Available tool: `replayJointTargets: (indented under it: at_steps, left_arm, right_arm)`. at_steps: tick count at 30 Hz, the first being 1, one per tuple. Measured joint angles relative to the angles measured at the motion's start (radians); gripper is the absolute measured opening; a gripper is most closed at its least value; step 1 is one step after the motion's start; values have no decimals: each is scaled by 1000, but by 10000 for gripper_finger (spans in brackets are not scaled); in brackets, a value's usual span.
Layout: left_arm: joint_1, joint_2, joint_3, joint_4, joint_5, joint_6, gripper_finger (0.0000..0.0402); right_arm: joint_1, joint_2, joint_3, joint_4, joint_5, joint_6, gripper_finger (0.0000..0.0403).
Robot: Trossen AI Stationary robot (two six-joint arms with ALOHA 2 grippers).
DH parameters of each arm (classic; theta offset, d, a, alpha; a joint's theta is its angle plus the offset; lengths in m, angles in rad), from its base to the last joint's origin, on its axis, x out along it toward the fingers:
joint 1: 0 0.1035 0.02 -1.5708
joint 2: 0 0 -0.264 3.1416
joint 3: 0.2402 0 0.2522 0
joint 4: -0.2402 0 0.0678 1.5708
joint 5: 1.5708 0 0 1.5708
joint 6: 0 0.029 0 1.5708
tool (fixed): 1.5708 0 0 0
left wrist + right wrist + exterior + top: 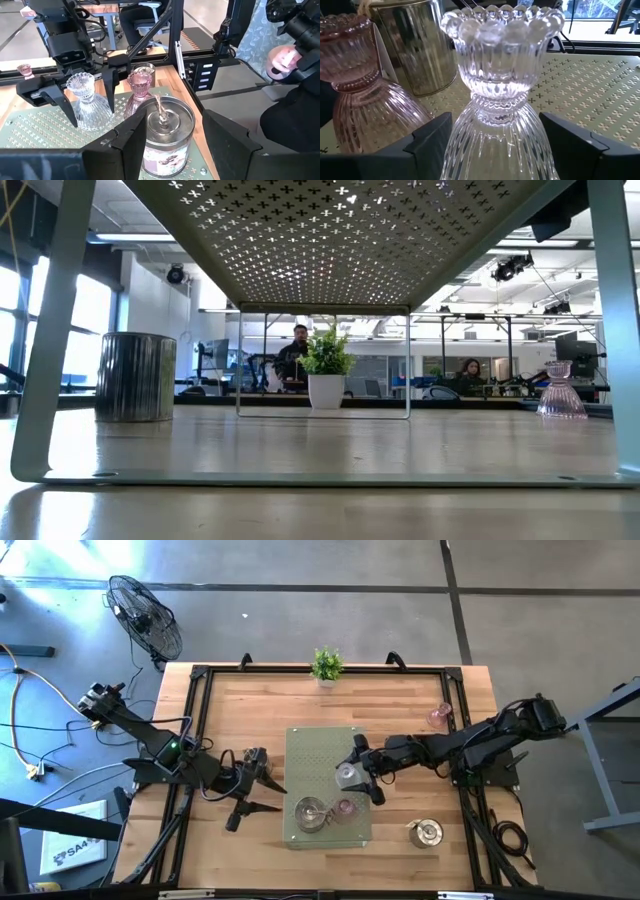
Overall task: Pick & Place candle stick holders
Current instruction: Put the transparent candle holder on the shelf
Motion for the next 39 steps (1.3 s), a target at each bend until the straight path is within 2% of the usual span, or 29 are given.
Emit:
replayJointTargets:
  at_steps: [20,26,33,39]
  left_arm:
    - [0,0,0,-15,0,-7,186]
    - [0,0,0,-16,-1,-7,186]
    - [0,0,0,-22,-1,-7,186]
    - [0,0,0,-26,-1,-7,186]
  right_arm:
    - [-6,-1,0,-14,-37,-23,287]
    - [-19,-2,1,-36,-77,-26,287]
    - [-19,-2,2,-39,-66,-30,288]
    - [-19,-2,2,-42,-65,-29,322]
